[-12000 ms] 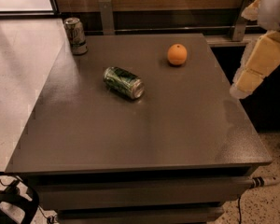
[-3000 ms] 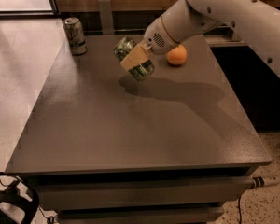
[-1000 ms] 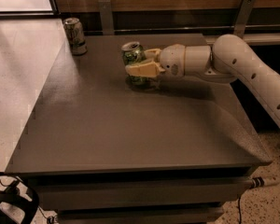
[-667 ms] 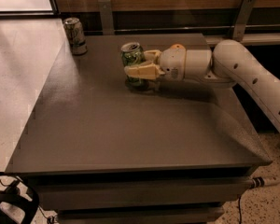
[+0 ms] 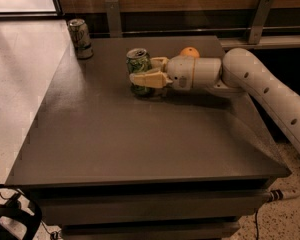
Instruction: Place green can upright
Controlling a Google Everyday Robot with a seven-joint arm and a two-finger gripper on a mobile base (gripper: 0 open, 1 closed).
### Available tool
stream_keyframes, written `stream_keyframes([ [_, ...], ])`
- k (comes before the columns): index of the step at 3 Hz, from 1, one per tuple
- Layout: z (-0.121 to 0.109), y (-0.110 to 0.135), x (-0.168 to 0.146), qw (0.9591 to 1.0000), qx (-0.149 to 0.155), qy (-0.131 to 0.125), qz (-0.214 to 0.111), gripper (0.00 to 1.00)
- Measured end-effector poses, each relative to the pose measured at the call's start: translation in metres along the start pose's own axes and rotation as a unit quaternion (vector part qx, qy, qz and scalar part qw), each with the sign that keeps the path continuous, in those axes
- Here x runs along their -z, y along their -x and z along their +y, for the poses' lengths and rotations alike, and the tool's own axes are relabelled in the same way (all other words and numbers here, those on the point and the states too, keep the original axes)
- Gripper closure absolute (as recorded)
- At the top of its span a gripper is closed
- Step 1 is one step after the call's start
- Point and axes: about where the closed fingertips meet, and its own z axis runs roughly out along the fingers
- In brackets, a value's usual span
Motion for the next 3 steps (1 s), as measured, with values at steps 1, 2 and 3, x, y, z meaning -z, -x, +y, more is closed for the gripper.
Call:
stream_keyframes([
  [1,-0.0002,-0.0063,-0.0038,1.0000,-0.006,0.002,0.000,1.00],
  [2,-0.0002,-0.0035,-0.0035,1.0000,-0.006,0.002,0.000,0.82],
  [3,-0.0001,-0.0027,-0.0035,1.0000,-0.006,0.002,0.000,0.59],
])
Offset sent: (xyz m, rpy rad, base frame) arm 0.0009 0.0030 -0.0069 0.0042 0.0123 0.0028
